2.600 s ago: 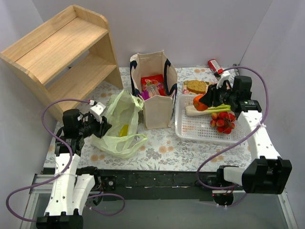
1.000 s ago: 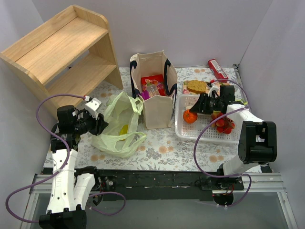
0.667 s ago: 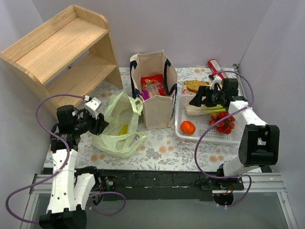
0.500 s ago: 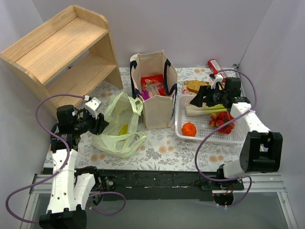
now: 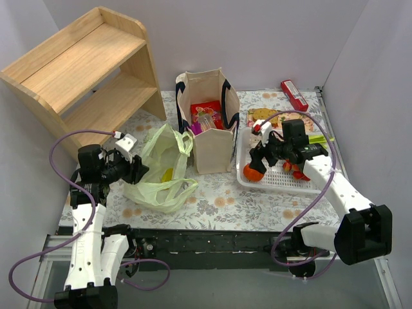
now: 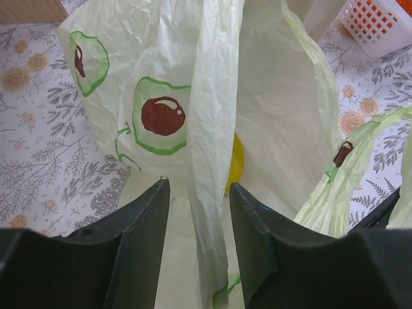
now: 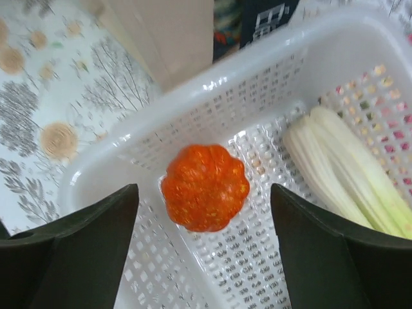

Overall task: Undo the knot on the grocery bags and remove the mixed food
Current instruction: Place the fake fruit in the bin.

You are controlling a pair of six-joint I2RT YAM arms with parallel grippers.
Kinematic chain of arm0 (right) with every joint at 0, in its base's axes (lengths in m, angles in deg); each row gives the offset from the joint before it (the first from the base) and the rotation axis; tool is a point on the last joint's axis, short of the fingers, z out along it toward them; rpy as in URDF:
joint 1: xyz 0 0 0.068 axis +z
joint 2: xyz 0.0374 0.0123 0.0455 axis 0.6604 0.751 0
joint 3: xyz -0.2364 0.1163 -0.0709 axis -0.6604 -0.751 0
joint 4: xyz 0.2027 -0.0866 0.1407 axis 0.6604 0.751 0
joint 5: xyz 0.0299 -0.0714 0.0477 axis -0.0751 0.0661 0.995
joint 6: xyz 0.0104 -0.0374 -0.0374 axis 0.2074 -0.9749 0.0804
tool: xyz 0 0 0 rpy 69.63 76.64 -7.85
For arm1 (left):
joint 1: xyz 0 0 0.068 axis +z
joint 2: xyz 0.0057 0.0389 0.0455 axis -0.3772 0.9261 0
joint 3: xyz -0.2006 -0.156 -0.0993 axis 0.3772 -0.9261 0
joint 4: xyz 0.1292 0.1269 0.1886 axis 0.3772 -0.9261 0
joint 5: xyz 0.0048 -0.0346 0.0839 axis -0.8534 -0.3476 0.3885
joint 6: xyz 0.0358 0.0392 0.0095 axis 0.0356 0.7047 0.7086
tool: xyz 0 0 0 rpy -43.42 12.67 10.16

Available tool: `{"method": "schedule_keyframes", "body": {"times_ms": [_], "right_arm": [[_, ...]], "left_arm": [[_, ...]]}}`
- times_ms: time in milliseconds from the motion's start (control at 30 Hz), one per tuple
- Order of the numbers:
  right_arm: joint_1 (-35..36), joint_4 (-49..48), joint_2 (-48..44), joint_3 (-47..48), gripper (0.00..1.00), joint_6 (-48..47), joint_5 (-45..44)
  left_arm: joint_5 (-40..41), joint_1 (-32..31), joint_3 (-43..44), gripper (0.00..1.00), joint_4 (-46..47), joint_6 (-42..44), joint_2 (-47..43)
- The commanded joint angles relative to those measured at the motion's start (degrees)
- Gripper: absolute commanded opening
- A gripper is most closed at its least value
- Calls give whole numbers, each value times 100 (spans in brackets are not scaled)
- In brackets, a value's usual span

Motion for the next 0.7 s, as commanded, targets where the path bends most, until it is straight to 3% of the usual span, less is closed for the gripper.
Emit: {"method": "schedule_keyframes", "body": {"times_ms": [0,133,367,667], "right_arm": [[58,229,169,-184,83,-671,-753],[198,344,205,-289,77,-1154,-639],[716,476,3,-614,75,-1682,-726],[1104,-279,371,-948,72,-1542,-1981]], "left_arm": [[-141,29,-27,42,93,-44,-76],[-159,20,-71,42,101,-70,-137],[-150,29,-158,43,101,-88,-234],[-167,38,-158,43,207,-140,-181]]}}
